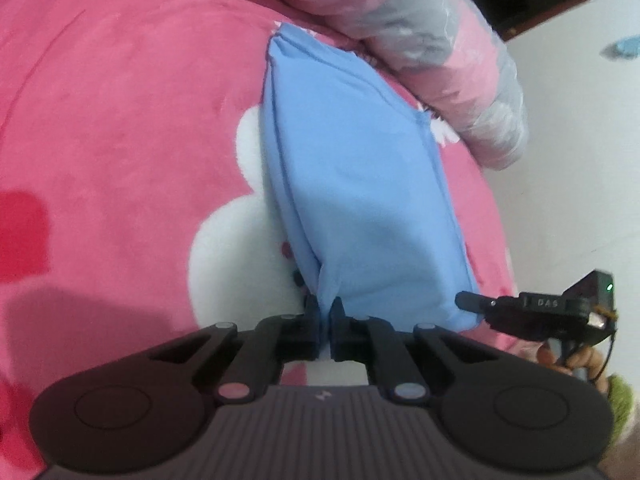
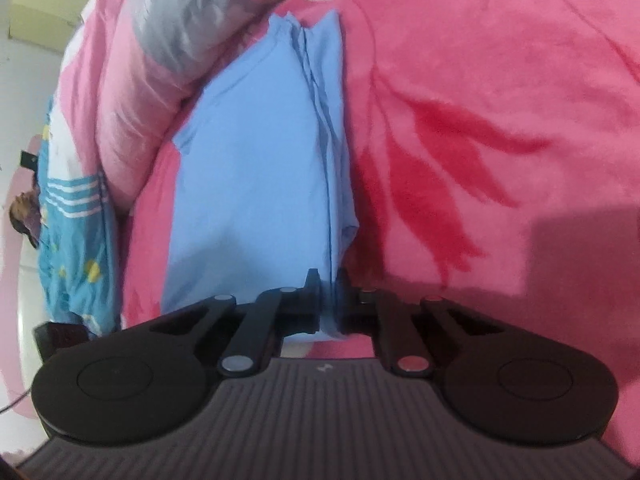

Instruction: Fold clothes

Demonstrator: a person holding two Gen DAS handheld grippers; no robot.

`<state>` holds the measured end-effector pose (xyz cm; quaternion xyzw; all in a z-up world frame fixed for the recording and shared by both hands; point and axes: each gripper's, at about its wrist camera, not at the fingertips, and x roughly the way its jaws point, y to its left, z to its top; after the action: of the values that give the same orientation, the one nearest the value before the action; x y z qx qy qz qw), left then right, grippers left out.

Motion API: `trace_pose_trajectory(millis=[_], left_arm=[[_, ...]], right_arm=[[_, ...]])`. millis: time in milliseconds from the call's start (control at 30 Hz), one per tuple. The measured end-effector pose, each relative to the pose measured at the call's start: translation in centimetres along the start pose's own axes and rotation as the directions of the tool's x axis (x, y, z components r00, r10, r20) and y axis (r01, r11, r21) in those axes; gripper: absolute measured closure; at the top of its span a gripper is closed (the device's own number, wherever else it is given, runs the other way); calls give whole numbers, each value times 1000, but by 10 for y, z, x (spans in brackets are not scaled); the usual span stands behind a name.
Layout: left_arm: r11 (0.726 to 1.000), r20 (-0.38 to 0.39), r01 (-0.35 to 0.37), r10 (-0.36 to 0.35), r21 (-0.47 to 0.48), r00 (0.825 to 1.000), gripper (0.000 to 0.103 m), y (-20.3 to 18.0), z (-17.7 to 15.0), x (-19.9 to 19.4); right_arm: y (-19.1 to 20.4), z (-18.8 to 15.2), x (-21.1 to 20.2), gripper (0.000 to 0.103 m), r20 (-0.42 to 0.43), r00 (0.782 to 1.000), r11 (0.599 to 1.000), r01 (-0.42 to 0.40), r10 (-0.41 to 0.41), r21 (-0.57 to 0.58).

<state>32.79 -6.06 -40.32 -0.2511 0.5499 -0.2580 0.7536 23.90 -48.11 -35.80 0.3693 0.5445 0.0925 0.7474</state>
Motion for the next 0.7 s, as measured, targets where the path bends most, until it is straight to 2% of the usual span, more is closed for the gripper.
trace_pose_trajectory(millis=[133,267,367,467,500,533,600,633,700], left_arm=[[1000,-48,29,-28,11,998,99,-6,-17,-31],[997,-169,-46,56,62,984,99,-11,-75,-47],[988,-260,-106,131,110,957,98,-15,-123,-58],[974,-344,-160,208,163,916,96,-19,-170,-69],[967,-371,-176,233,182,899,95,-20,-186,-73],[956,-373,-192,266,222,889,90,-22,-198,-73],[947,-355,-202,284,250,891,88,-25,-203,-75],[949,-354,-210,285,235,891,84,-26,-200,-78],[938,-318,-242,315,248,894,79,-32,-192,-89]], right_arm=[[6,-33,-28,98,-65,998,1000,-12,12,4],[-2,-102,-61,98,-150,989,997,9,3,78],[-18,-163,-71,98,-230,972,987,83,-50,138],[-33,-214,-73,97,-298,946,971,178,-126,157],[-36,-220,-71,95,-301,939,968,213,-166,132],[-39,-225,-70,82,-303,931,963,245,-203,108],[-38,-220,-78,76,-283,935,960,254,-212,120],[-32,-217,-84,76,-264,931,956,281,-251,83],[-9,-212,-98,75,-203,908,931,356,-366,-87]])
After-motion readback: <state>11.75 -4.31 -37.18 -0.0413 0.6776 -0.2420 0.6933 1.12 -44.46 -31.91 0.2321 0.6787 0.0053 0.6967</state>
